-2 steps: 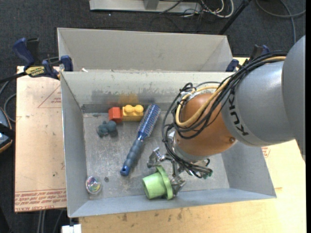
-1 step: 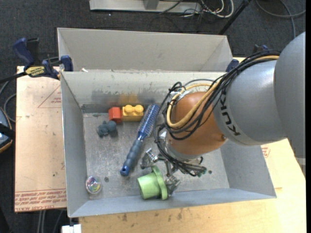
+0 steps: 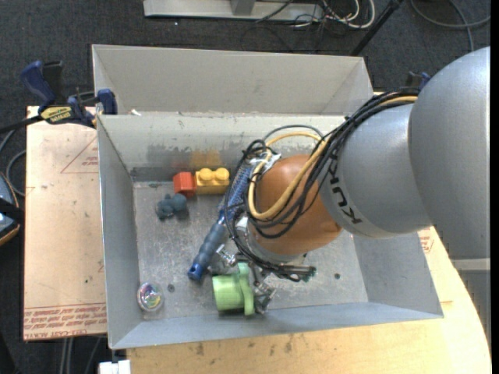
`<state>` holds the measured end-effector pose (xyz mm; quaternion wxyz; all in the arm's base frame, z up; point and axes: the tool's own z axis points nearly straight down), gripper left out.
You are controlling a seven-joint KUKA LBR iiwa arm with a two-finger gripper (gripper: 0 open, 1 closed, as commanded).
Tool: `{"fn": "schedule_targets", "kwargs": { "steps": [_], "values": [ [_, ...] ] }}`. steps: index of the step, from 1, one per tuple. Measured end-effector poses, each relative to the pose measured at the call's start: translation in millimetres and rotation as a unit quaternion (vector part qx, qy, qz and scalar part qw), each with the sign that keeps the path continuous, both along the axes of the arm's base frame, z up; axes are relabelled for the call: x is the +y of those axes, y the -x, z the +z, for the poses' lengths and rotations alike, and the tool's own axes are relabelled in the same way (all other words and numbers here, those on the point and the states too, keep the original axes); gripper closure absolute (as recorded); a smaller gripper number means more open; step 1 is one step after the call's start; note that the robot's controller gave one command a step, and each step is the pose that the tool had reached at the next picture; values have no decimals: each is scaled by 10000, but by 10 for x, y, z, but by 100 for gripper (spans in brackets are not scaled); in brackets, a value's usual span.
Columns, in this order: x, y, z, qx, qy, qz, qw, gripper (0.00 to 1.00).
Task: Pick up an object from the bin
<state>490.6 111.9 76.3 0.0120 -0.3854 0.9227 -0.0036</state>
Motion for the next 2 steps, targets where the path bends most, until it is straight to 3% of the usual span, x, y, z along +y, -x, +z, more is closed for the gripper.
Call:
{"fn": "schedule_targets", "kwargs": {
  "steps": [1,2],
  "values": [
    [-1,-33,19,70,2,-18,10000,0],
    [9,-72,48,7,-15,-16,10000,100]
  ]
}}
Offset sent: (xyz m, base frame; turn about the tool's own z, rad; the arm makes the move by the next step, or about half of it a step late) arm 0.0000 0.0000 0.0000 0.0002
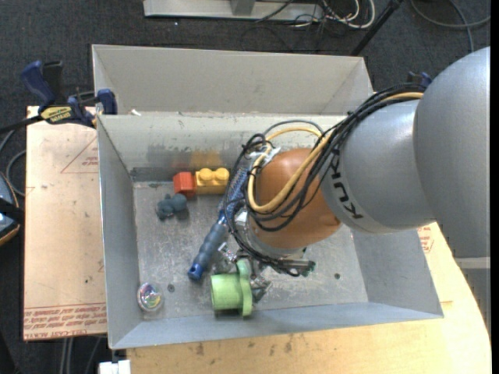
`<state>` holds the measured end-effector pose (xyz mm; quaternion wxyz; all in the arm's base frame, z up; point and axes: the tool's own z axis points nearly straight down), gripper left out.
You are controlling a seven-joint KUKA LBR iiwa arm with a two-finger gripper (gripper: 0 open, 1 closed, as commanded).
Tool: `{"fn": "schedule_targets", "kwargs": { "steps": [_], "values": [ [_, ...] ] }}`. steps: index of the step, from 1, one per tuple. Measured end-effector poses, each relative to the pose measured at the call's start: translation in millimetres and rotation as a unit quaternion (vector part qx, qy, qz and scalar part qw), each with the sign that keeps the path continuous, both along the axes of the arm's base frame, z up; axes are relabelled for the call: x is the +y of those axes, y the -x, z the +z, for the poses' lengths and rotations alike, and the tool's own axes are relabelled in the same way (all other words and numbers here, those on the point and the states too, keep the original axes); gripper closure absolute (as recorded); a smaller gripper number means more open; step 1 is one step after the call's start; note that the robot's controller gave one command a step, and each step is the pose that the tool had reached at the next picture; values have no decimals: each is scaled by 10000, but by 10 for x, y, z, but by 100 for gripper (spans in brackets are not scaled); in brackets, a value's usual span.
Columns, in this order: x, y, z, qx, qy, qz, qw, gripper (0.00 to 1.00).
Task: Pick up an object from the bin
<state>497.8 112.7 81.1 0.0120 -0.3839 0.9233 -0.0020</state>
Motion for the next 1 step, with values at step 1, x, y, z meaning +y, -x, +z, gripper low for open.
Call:
{"fn": "schedule_targets", "kwargs": {
  "steps": [1],
  "values": [
    [12,-23,722,68,9,-16,10000,100]
  ]
}}
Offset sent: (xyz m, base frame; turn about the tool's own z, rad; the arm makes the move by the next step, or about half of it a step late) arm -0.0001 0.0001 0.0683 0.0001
